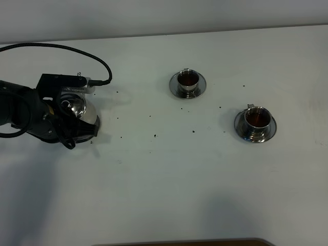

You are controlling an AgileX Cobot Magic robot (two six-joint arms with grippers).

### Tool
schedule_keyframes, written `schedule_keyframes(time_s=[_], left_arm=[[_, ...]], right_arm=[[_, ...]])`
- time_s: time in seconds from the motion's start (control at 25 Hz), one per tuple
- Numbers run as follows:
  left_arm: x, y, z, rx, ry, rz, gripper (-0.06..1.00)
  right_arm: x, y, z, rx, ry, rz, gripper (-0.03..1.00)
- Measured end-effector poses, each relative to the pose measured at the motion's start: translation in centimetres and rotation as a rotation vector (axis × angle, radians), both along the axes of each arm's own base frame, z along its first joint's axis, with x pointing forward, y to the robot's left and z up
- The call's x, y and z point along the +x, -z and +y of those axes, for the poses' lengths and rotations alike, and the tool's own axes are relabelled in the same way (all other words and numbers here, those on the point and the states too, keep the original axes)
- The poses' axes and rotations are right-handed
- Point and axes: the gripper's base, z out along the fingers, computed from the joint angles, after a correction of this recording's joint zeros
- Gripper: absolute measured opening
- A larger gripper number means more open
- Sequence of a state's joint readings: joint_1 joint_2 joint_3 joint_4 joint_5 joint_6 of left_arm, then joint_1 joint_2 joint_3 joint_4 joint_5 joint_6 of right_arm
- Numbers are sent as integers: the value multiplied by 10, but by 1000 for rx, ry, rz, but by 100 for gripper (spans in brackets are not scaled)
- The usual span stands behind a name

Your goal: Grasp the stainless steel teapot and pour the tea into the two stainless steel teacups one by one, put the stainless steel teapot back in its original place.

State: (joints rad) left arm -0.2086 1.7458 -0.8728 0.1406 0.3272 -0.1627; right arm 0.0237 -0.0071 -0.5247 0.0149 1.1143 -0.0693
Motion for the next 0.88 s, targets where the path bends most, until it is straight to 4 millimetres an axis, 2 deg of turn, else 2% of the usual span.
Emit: schedule_keyframes(time_s=[0.88], left_arm=[[1, 3, 0, 0, 1, 7, 25]], right_arm=[[0, 0, 0, -1, 0, 0, 49]])
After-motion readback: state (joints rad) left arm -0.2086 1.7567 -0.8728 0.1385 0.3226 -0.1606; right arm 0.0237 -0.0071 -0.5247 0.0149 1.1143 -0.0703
